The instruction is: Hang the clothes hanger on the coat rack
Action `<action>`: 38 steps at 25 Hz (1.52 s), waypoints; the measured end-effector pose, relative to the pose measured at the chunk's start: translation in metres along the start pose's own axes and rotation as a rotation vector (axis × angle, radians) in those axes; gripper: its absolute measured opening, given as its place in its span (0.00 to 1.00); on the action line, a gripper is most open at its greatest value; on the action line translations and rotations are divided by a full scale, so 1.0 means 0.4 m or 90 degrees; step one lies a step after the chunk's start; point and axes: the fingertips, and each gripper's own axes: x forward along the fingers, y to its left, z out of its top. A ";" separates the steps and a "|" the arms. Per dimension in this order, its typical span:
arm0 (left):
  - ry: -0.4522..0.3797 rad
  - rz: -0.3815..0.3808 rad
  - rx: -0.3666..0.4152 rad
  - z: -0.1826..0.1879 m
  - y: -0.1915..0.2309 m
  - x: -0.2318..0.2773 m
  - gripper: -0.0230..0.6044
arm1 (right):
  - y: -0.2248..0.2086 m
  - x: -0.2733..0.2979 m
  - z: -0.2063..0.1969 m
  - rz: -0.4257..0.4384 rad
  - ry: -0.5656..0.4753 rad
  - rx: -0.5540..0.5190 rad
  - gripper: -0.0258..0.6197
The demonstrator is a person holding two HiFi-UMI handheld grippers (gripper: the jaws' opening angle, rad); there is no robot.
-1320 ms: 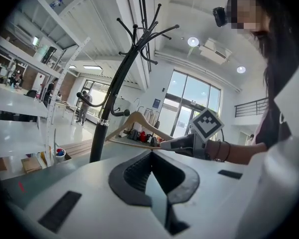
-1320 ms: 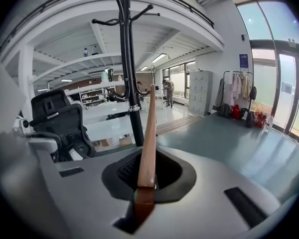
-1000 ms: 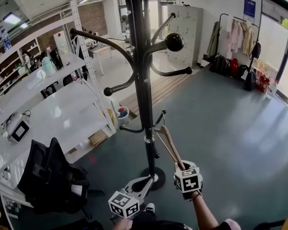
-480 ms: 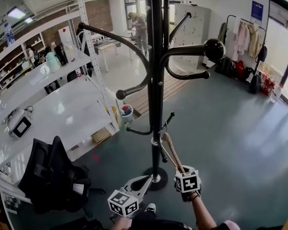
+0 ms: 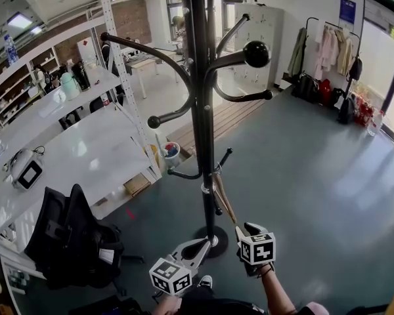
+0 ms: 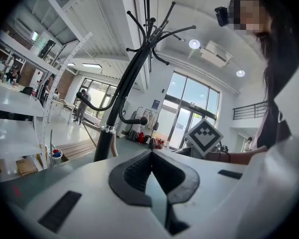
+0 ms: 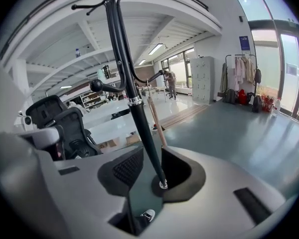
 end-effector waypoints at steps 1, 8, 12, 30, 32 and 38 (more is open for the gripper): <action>0.001 -0.002 0.001 -0.004 -0.013 0.000 0.04 | 0.004 -0.018 -0.003 0.006 -0.007 0.004 0.19; -0.005 -0.001 0.014 -0.040 -0.115 -0.023 0.04 | 0.048 -0.151 -0.085 0.054 -0.037 0.027 0.19; -0.005 0.001 0.012 -0.081 -0.207 -0.048 0.04 | 0.063 -0.240 -0.152 0.077 -0.057 0.045 0.19; 0.034 0.044 0.013 -0.293 -0.511 -0.271 0.04 | 0.187 -0.533 -0.445 0.134 -0.077 0.087 0.09; 0.029 0.039 0.014 -0.295 -0.536 -0.285 0.04 | 0.200 -0.561 -0.458 0.134 -0.082 0.090 0.09; 0.029 0.007 0.019 -0.314 -0.590 -0.352 0.04 | 0.259 -0.619 -0.506 0.122 -0.087 0.089 0.08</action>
